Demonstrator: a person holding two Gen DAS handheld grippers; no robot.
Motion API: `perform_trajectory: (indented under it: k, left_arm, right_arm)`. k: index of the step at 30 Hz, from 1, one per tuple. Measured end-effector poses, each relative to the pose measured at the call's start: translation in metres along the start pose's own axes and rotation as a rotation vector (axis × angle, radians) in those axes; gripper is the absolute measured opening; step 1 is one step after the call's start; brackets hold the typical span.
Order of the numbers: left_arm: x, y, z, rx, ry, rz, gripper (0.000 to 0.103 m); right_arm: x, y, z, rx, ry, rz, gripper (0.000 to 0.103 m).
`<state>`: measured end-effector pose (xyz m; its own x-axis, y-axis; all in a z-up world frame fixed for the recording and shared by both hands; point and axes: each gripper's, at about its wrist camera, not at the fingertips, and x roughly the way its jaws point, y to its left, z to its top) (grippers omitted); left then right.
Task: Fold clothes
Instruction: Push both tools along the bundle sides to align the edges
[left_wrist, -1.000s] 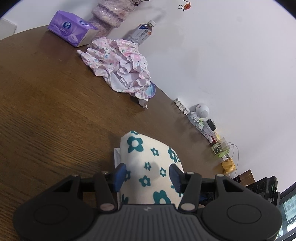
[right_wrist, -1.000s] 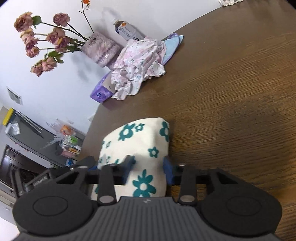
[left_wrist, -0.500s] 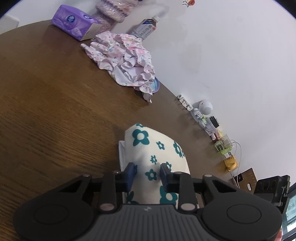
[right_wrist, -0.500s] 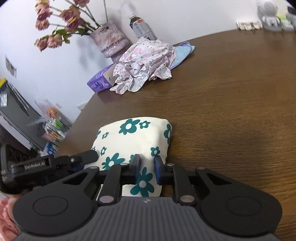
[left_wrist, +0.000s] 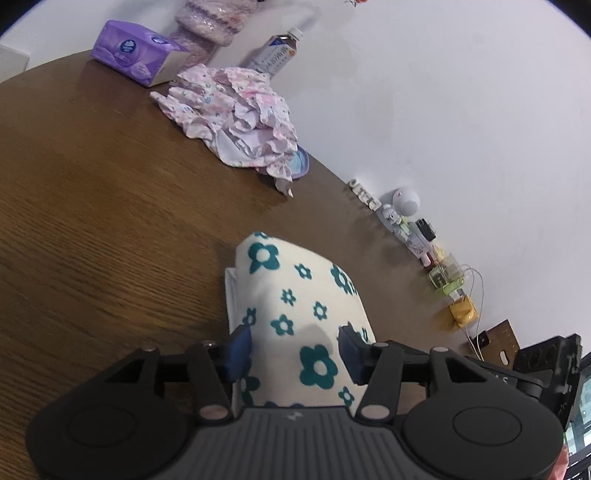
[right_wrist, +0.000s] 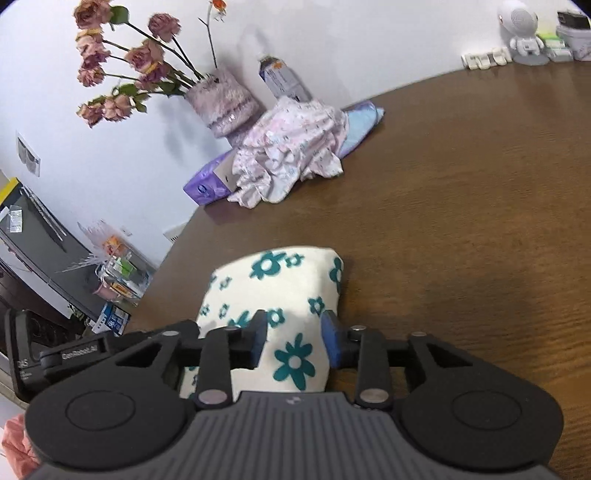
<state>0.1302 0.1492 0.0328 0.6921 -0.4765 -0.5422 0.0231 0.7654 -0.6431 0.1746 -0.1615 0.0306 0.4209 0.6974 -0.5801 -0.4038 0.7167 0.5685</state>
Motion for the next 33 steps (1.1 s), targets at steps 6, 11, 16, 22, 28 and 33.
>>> perform_trajectory:
  k: [6, 11, 16, 22, 28, 33]
  left_arm:
    - [-0.002, 0.006, -0.010, -0.010, -0.039, 0.027, 0.027]
    - [-0.006, 0.009, -0.011, -0.029, -0.055, 0.019, 0.029]
    - [-0.020, 0.003, -0.015, -0.021, -0.052, 0.021, 0.055]
    - [-0.017, 0.000, -0.031, 0.006, -0.022, 0.037, 0.035]
    - [-0.021, 0.005, -0.037, -0.031, -0.057, 0.031, 0.045]
    - [-0.030, -0.001, -0.041, 0.004, -0.077, 0.026, 0.051]
  right_arm:
    - [0.012, -0.003, -0.011, 0.041, 0.027, 0.024, 0.029]
    - [0.014, -0.004, -0.015, 0.037, 0.011, 0.023, 0.022]
    - [0.002, 0.000, -0.020, 0.020, -0.007, 0.020, 0.031]
    - [-0.007, -0.002, -0.034, 0.022, 0.008, 0.024, 0.031]
    - [-0.003, -0.002, -0.040, 0.019, 0.012, 0.020, 0.021]
    - [-0.015, -0.002, -0.042, 0.020, -0.016, 0.020, 0.032]
